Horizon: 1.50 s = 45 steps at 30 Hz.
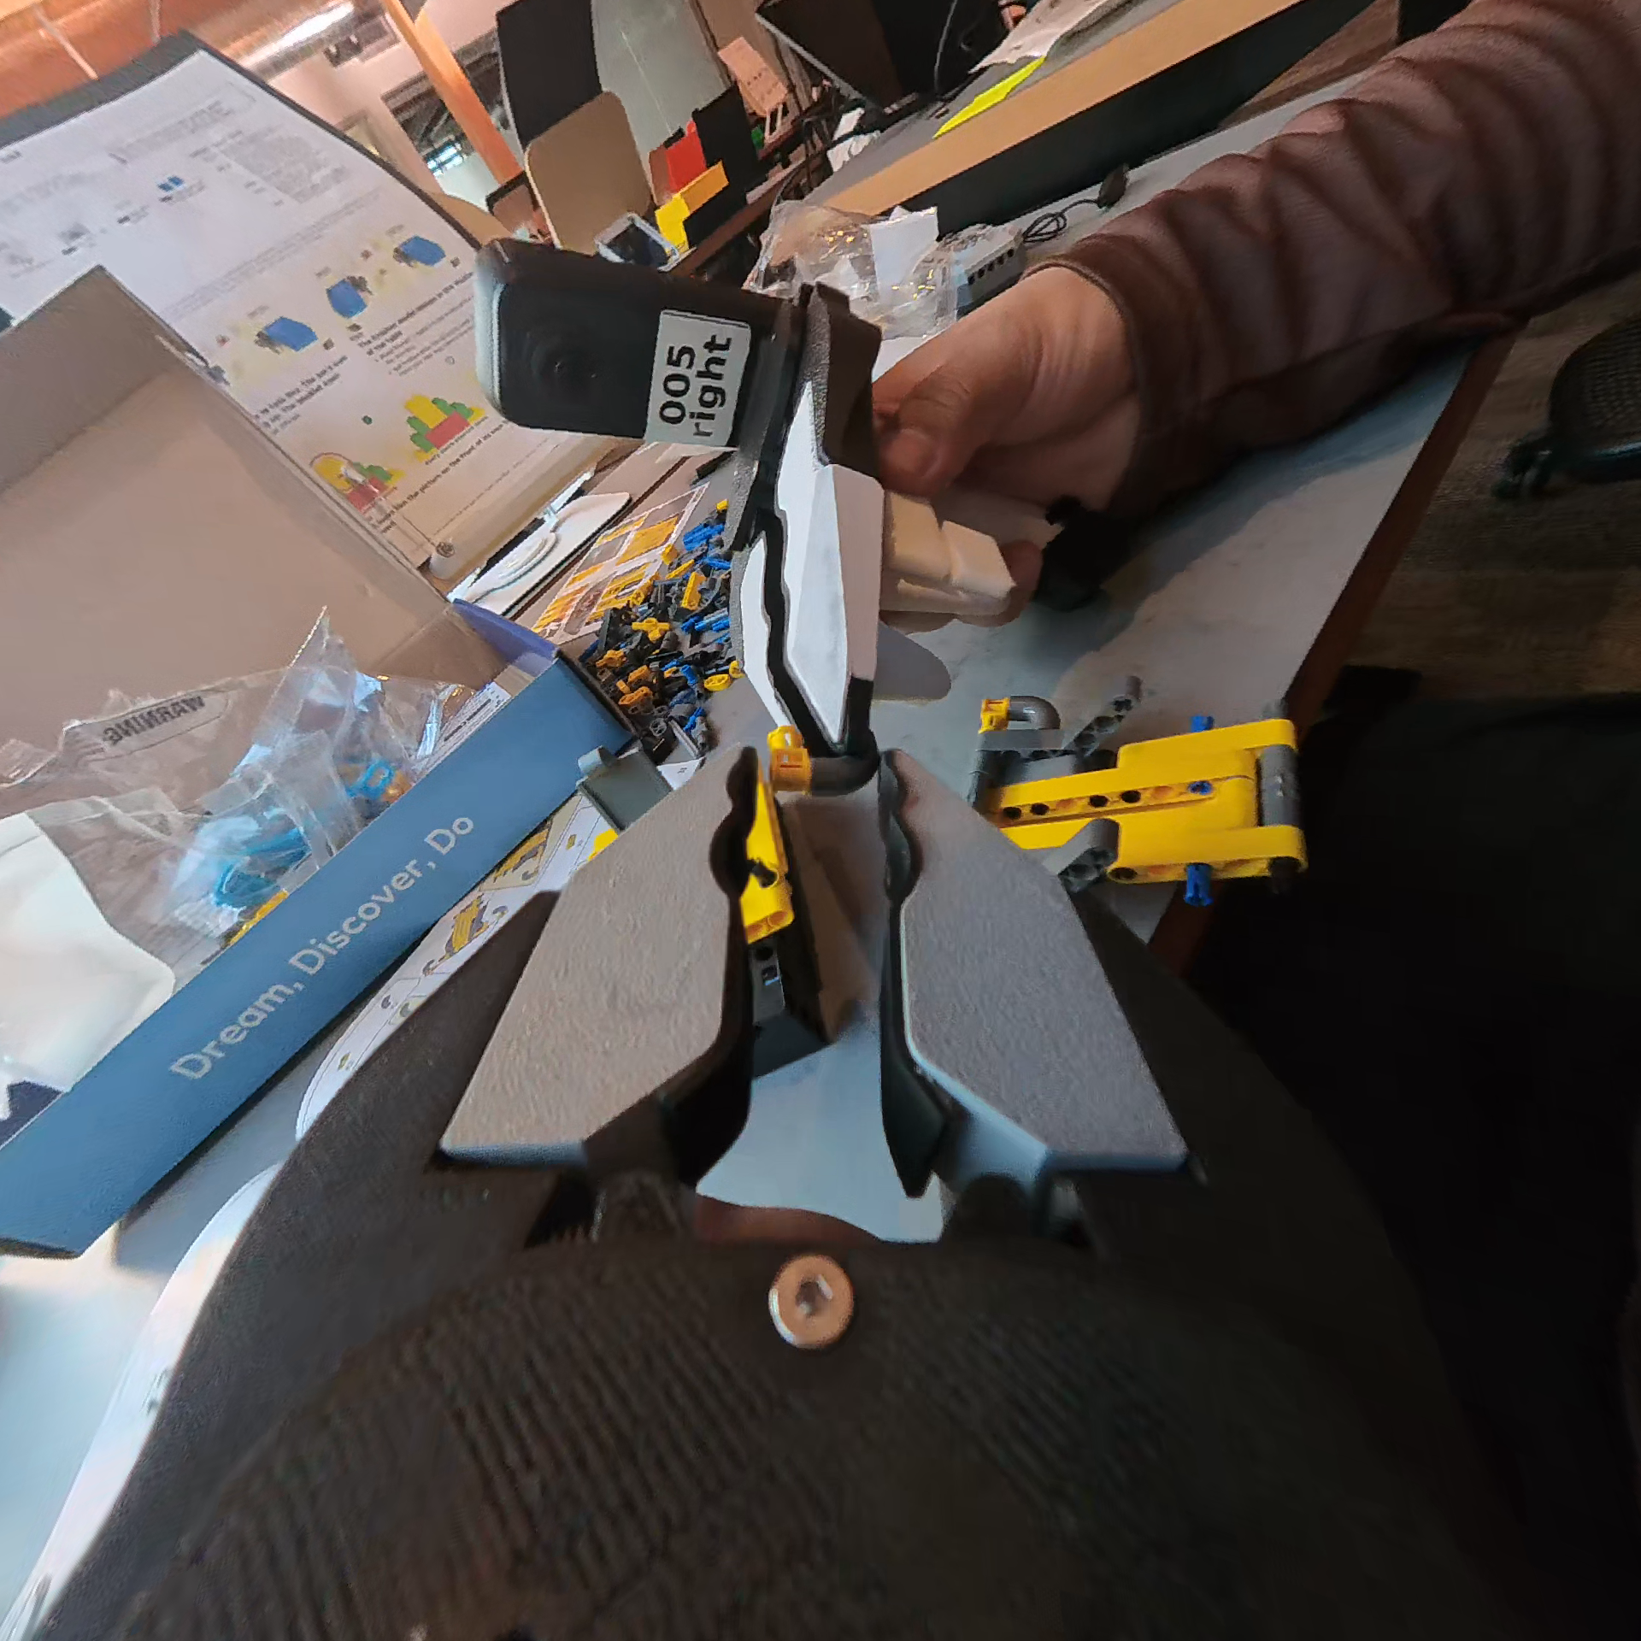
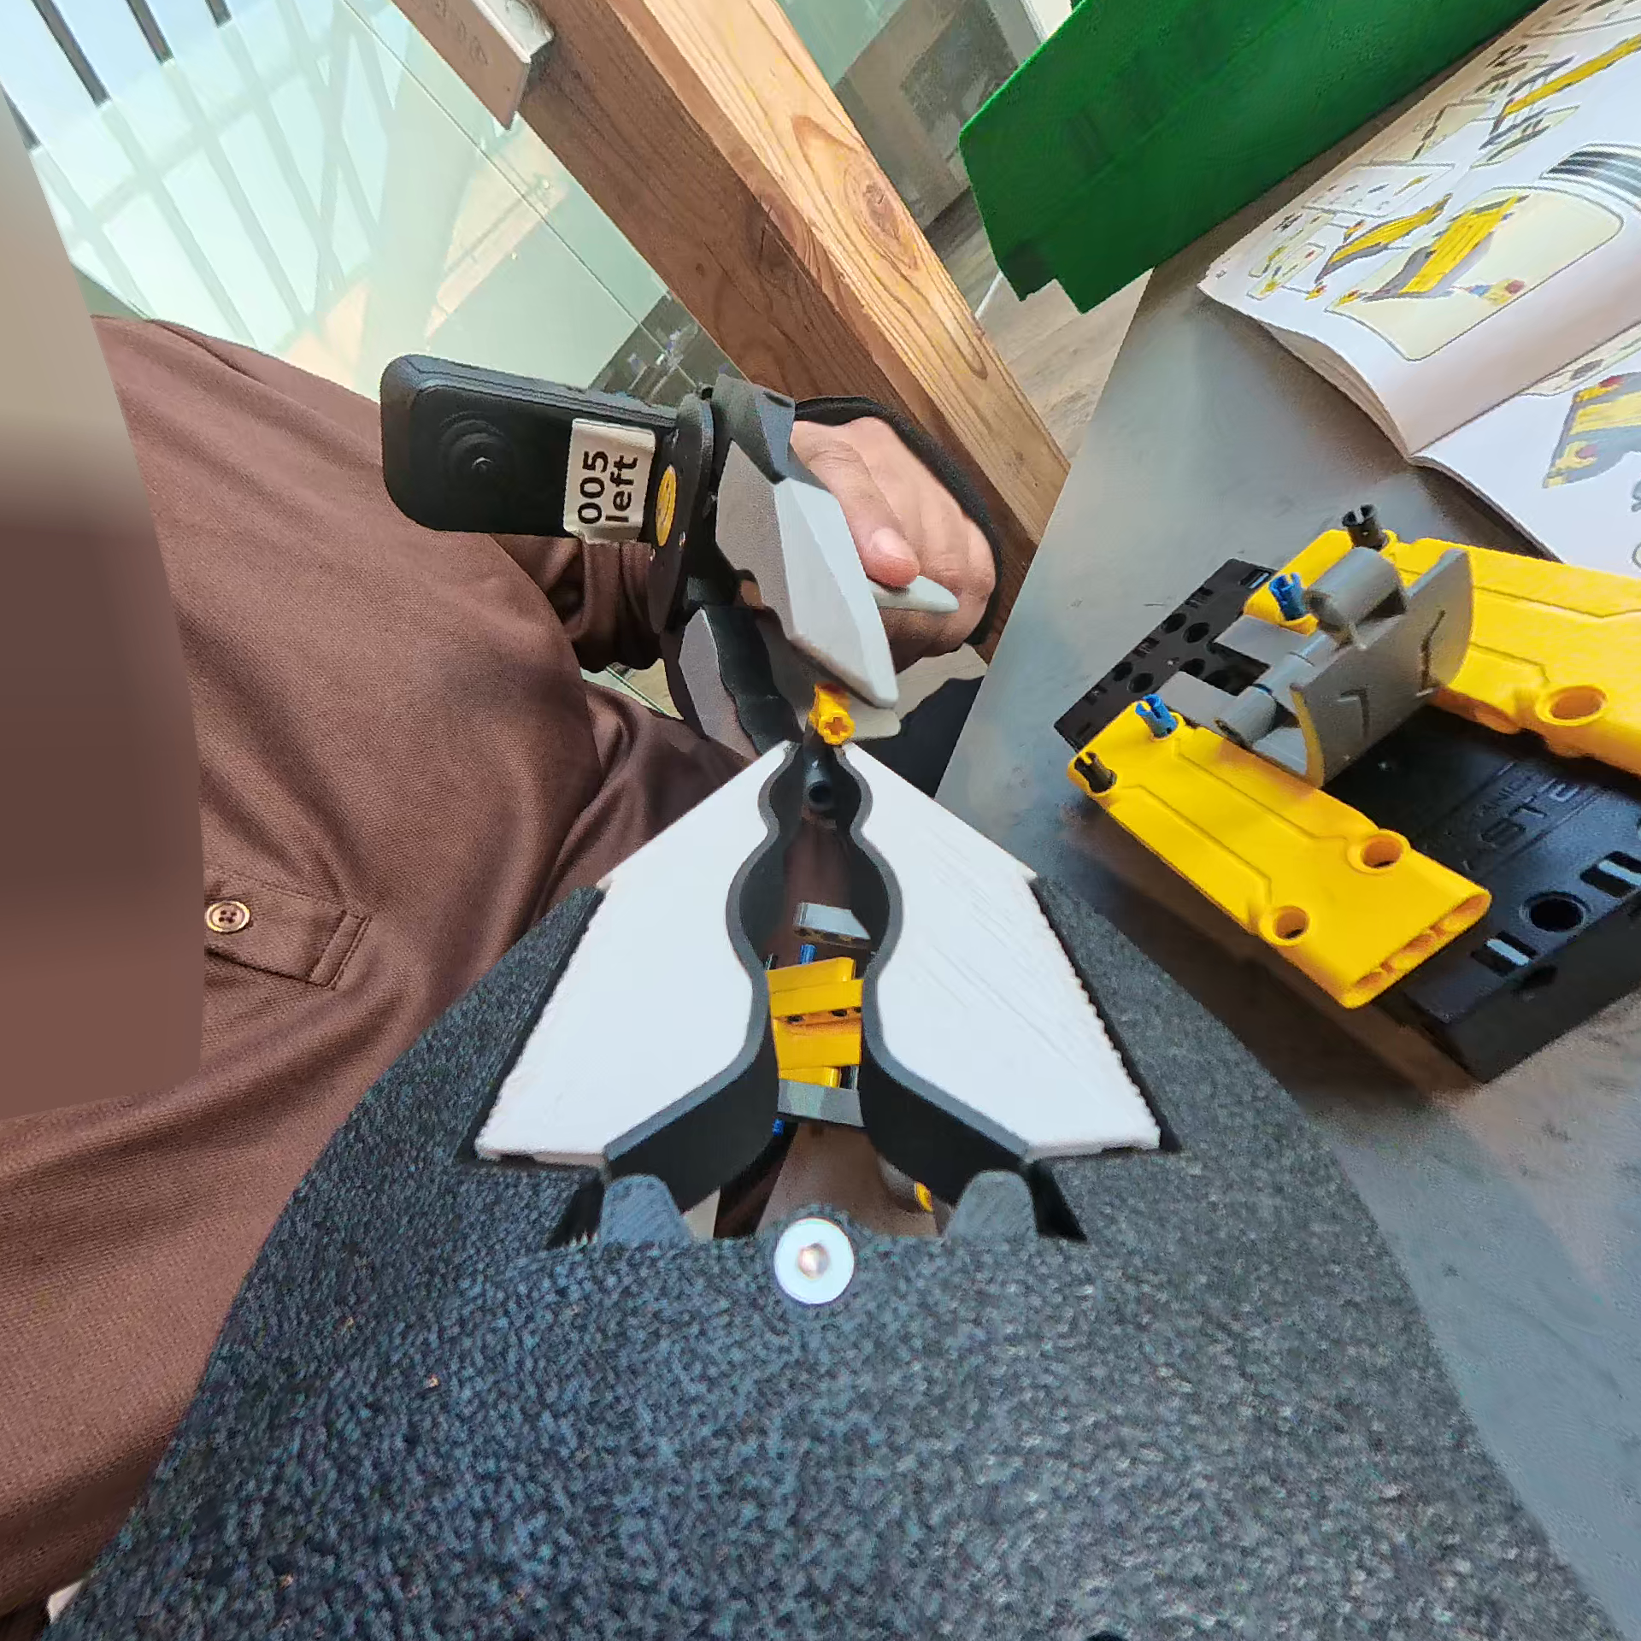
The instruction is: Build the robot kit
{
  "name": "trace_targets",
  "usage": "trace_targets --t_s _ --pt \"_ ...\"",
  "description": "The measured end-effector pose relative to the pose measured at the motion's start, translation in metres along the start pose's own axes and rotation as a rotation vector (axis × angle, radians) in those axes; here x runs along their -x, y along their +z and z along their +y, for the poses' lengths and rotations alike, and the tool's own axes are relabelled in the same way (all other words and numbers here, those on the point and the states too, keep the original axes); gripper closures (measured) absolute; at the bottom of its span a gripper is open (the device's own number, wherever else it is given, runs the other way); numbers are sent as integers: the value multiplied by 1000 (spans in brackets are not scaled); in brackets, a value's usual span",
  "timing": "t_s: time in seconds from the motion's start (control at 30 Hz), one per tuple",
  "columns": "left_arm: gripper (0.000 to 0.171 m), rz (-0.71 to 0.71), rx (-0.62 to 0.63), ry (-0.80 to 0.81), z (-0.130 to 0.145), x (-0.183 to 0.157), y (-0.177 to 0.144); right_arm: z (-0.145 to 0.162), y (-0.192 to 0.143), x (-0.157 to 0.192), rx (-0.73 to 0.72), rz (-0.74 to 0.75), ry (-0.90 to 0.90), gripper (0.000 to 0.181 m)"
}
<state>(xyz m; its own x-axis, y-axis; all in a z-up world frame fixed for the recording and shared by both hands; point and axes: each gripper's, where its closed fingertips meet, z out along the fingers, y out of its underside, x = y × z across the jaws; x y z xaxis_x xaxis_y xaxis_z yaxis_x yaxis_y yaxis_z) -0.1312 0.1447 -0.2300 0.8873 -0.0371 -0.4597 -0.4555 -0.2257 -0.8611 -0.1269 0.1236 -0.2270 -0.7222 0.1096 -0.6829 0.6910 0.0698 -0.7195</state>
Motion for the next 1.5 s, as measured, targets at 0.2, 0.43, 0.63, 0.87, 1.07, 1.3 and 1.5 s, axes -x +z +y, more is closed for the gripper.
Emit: trace_targets --t_s 0.2,0.43,0.63,0.87,1.07,1.3,1.5 --pt "150 -119 21 -4 2 14 -6 -8 -4 1 -70 -42 64 175" --pt "151 -127 11 25 0 11 -7 -9 -5 -4 -105 -55 133 175" --pt "148 -127 15 63 -1 9 -2 -8 -2 -3 -112 -78 164 175" --pt "149 -74 14 16 2 7 -2 -6 -1 -5 -94 -65 160 175" --pt "149 28 40 -173 19 1 -8 5 -10 -24 8 120 48 180" --pt "149 168 143 -300 51 -20 -19 40 -25 -33 361 390 -298 164" --pt "149 233 120 -360 49 -27 -20 57 -13 -35 458 383 -346 174"
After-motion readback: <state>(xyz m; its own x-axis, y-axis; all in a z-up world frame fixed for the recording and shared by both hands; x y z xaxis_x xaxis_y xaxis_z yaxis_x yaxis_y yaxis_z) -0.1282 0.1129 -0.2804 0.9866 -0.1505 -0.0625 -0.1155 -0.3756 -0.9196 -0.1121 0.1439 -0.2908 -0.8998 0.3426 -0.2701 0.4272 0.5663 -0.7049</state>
